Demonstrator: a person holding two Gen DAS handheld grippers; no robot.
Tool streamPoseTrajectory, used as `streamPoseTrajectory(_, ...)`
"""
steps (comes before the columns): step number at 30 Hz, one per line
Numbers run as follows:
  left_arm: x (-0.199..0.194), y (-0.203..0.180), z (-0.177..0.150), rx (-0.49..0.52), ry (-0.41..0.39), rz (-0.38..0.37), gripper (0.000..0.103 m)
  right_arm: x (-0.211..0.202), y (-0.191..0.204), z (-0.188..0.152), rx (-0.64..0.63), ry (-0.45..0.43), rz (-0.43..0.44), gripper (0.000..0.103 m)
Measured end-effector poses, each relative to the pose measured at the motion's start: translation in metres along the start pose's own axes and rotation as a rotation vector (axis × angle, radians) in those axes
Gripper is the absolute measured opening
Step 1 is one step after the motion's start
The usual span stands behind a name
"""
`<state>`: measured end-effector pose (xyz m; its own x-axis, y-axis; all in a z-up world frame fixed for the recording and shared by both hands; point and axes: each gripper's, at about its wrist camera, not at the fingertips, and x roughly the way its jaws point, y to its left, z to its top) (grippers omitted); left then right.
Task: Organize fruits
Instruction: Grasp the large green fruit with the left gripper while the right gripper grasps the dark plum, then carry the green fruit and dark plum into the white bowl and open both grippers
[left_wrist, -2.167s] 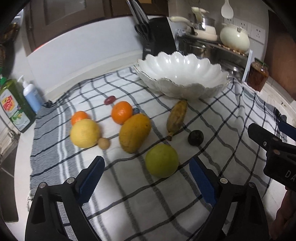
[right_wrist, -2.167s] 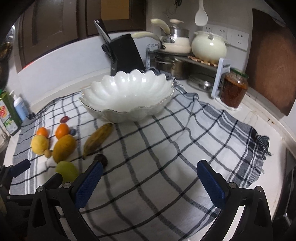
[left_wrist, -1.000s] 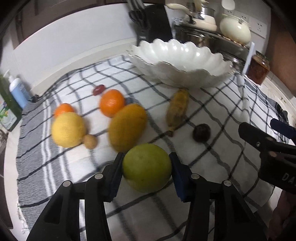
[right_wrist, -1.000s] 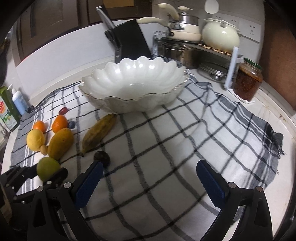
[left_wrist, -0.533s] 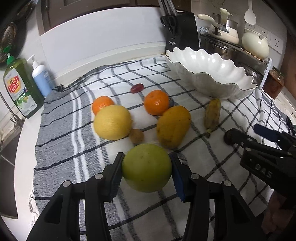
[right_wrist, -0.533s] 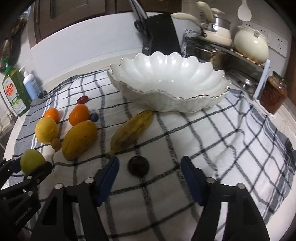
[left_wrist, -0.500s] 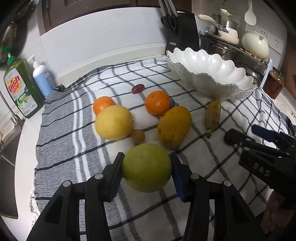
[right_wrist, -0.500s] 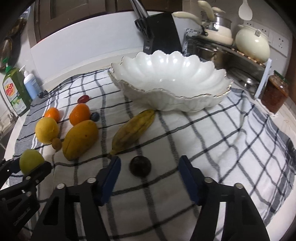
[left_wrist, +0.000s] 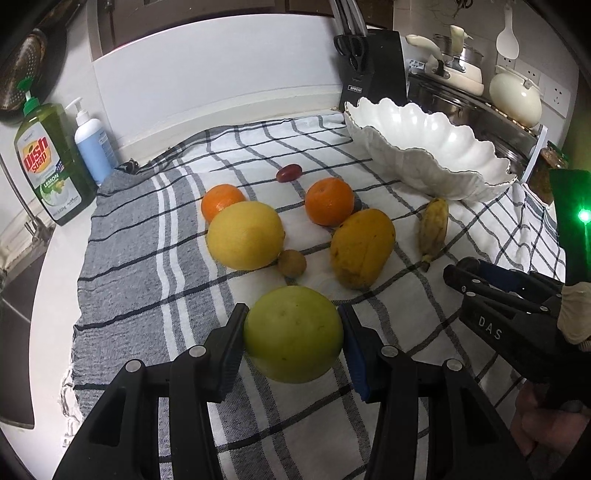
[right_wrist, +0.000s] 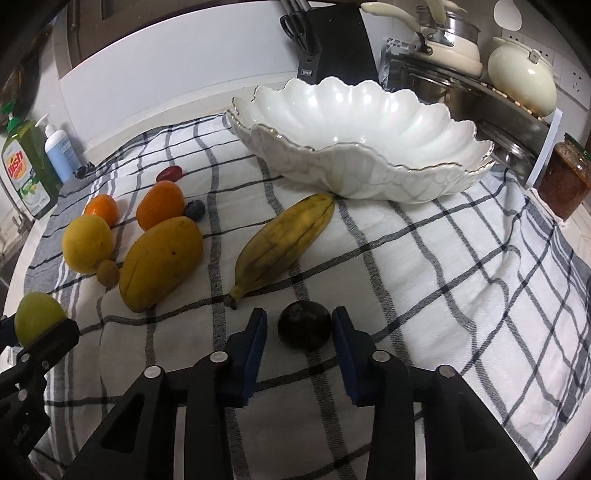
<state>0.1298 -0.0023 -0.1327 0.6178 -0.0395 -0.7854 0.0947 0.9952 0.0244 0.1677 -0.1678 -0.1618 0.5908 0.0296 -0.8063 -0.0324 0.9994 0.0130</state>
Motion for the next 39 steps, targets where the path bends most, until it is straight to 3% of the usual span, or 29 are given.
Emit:
streamPoseTrajectory(5, 0.000, 0.002, -0.001, -0.007, 0.003, 0.003, 0.048, 0.000, 0.002, -0.002, -0.007, -0.002, 0.001, 0.031)
streamPoseTrajectory(21, -0.017, -0.007, 0.023, 0.021, -0.044, -0.012, 0.048, -0.037, -0.004, 0.015, -0.004, -0.072, 0.024, 0.030)
streamPoseTrajectory(32, -0.037, -0.038, 0.082, 0.112, -0.152, -0.072, 0.048, -0.066, -0.037, 0.062, 0.040, -0.186, -0.009, 0.030)
streamPoseTrajectory(39, -0.031, -0.067, 0.135, 0.171, -0.175, -0.159, 0.048, -0.076, -0.069, 0.101, 0.075, -0.205, -0.022, 0.030)
